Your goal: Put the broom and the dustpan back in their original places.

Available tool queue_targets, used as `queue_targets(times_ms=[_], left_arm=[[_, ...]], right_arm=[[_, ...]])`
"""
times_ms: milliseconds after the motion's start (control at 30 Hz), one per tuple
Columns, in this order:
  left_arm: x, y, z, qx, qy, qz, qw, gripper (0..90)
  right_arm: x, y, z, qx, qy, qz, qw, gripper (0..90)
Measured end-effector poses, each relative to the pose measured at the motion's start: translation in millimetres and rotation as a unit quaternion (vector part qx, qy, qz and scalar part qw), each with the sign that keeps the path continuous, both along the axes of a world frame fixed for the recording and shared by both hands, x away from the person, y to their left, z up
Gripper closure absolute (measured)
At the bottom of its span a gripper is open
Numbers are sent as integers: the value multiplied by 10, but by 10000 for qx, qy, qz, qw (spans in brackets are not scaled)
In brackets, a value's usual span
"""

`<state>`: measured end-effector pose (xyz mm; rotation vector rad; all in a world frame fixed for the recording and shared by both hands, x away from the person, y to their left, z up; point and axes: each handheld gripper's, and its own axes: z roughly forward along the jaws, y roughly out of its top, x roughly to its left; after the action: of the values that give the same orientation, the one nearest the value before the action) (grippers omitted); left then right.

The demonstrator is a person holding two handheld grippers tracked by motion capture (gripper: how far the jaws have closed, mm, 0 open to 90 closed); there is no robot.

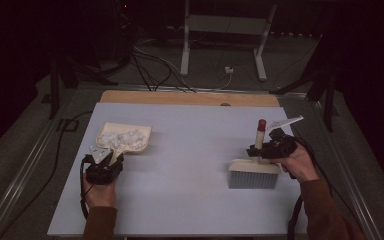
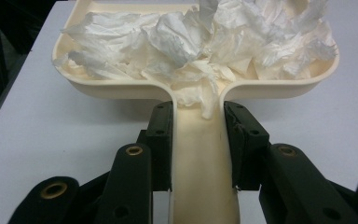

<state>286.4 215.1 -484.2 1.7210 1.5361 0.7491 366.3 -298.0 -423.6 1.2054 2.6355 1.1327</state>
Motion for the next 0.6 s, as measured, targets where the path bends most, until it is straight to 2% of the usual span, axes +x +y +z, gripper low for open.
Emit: queue_targets(times_ms=[100, 200, 267, 433, 600], left_arm=[[1, 5, -12, -2, 13, 40, 10000, 667], [4, 0, -28, 12, 22, 99, 9999, 667], [7, -3, -38, 26, 31, 115, 9999, 667], [19, -26, -44, 17, 35, 164, 9999, 667], [41, -66, -65, 12, 63, 181, 9998, 667]], right_arm=[[54, 66, -64, -275, -153, -328, 9990, 658], [79, 154, -135, -637, -415, -645, 9950, 633], [101, 196, -182, -775, -507, -808, 9924, 623], [175, 244, -293, -911, -551, -1072, 9885, 615], [228, 244, -381, -898, -461, -1269, 9868, 615]])
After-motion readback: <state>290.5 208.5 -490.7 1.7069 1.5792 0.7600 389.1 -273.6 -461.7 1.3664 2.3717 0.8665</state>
